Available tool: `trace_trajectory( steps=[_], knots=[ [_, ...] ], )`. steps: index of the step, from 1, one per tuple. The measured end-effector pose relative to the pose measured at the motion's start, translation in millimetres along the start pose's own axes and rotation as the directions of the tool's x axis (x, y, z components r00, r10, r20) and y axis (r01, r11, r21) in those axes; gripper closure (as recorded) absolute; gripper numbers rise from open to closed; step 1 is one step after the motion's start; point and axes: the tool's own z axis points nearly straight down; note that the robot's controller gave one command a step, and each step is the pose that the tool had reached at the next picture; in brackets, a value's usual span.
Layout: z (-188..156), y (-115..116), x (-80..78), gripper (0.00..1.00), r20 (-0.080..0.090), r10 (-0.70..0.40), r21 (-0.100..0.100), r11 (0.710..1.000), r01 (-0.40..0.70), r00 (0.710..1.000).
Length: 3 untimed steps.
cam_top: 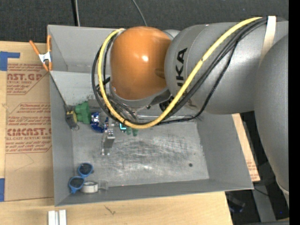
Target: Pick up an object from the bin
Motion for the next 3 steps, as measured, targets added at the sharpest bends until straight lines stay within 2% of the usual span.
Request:
trace_trajectory(
  steps=[1, 2, 3],
  knots=[
    [155, -27, 9.2, 0.00, -0.002, -0.081, 0.002, 0.997, 0.081, 0.997],
    [163, 23, 20.5, 0.00, 0.021, -0.121, -0.001, 0.993, 0.121, 0.992],
    [163, 23, 21.1, 1.00, 0.018, -0.118, -0.004, 0.993, 0.118, 0.993]
  ],
)
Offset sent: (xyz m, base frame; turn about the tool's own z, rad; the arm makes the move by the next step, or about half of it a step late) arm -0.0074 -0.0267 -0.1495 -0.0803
